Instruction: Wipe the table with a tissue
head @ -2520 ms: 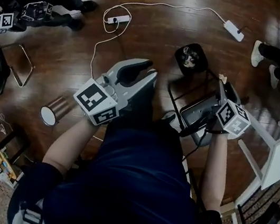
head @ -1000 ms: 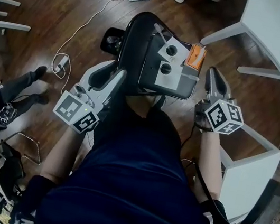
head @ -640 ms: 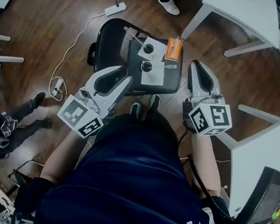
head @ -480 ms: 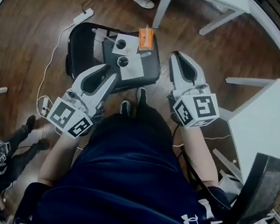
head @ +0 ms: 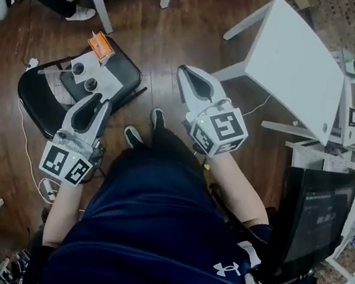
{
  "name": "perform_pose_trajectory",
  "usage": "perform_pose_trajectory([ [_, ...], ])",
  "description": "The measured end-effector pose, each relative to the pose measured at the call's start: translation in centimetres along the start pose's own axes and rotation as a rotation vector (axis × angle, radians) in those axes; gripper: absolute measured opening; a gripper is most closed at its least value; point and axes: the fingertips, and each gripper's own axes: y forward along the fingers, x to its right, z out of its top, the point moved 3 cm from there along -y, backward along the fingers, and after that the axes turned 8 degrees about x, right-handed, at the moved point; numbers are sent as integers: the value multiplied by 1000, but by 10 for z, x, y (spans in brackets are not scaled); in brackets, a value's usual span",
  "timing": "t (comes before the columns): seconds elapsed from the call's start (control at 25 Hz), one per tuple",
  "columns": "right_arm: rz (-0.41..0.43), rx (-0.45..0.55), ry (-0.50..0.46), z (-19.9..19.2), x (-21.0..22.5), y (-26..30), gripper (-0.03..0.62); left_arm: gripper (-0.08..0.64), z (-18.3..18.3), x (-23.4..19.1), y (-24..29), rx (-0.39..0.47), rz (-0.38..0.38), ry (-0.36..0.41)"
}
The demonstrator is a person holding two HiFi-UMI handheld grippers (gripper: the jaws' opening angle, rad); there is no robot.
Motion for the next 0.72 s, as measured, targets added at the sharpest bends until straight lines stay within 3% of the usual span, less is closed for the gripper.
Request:
perform_pose_trajectory([
  [0.2, -52, 21, 3, 6, 26, -41, 11, 103, 2, 37, 25, -3, -44, 29],
  [0.72, -11, 65, -1, 21, 96, -74, 11, 101, -14, 103, 74, 15, -17, 55],
])
